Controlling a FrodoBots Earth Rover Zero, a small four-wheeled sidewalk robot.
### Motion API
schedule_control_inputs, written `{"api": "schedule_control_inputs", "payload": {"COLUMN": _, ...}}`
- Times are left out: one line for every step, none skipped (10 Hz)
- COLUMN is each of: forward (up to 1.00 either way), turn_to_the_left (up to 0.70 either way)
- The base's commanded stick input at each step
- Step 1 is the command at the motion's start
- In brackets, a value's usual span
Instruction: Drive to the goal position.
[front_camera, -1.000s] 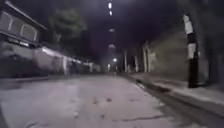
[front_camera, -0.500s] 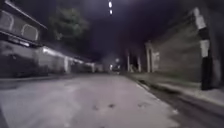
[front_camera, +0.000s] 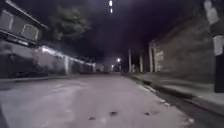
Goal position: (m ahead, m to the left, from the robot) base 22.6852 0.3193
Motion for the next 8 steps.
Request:
{"api": "schedule_control_inputs", "payload": {"forward": 0.70, "turn_to_the_left": 0.00}}
{"api": "schedule_control_inputs", "payload": {"forward": 0.70, "turn_to_the_left": 0.00}}
{"api": "schedule_control_inputs", "payload": {"forward": 0.70, "turn_to_the_left": 0.00}}
{"api": "schedule_control_inputs", "payload": {"forward": 0.70, "turn_to_the_left": 0.00}}
{"api": "schedule_control_inputs", "payload": {"forward": 0.70, "turn_to_the_left": -0.10}}
{"api": "schedule_control_inputs", "payload": {"forward": 0.70, "turn_to_the_left": -0.26}}
{"api": "schedule_control_inputs", "payload": {"forward": 0.70, "turn_to_the_left": -0.35}}
{"api": "schedule_control_inputs", "payload": {"forward": 0.70, "turn_to_the_left": -0.35}}
